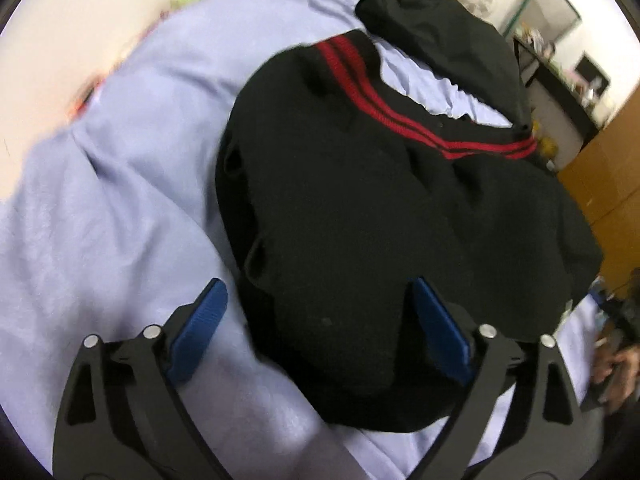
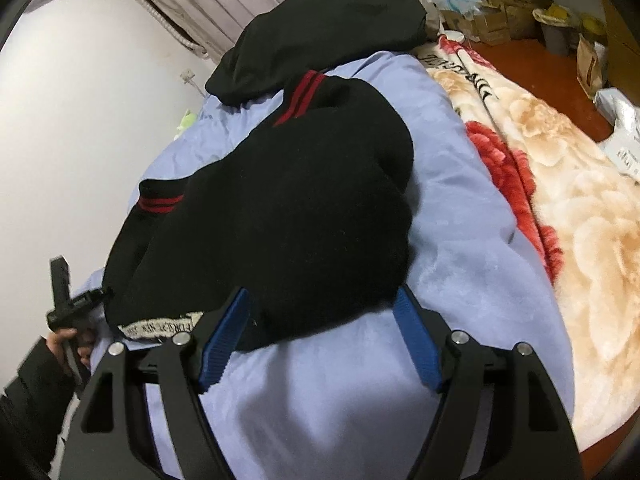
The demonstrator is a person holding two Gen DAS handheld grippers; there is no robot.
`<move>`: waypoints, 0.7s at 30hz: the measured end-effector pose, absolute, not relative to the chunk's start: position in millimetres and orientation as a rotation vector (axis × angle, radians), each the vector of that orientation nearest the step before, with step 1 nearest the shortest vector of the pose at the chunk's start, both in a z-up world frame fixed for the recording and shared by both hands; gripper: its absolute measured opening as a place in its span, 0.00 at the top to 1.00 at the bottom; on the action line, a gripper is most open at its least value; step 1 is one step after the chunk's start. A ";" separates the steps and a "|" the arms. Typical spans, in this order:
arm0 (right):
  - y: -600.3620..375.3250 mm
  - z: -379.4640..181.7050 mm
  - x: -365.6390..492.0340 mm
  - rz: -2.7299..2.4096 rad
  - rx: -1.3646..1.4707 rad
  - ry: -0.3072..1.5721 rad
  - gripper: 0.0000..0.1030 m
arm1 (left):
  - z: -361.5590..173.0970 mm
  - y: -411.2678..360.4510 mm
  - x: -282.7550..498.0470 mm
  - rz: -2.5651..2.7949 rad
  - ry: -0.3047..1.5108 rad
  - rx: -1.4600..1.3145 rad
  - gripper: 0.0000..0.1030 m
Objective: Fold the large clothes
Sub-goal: 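Grasp the folded edge with both tools and lift it to fold again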
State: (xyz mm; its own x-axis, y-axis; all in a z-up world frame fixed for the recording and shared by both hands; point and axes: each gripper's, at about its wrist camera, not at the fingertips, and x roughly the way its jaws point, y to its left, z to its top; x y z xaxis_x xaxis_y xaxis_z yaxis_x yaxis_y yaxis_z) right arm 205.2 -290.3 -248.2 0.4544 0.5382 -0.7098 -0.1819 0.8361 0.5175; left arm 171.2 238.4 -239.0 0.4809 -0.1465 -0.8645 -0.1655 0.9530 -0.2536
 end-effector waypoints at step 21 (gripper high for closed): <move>-264.8 -250.4 227.0 0.372 0.352 1.226 0.24 | -218.6 191.3 199.9 -0.072 1.116 -0.268 0.11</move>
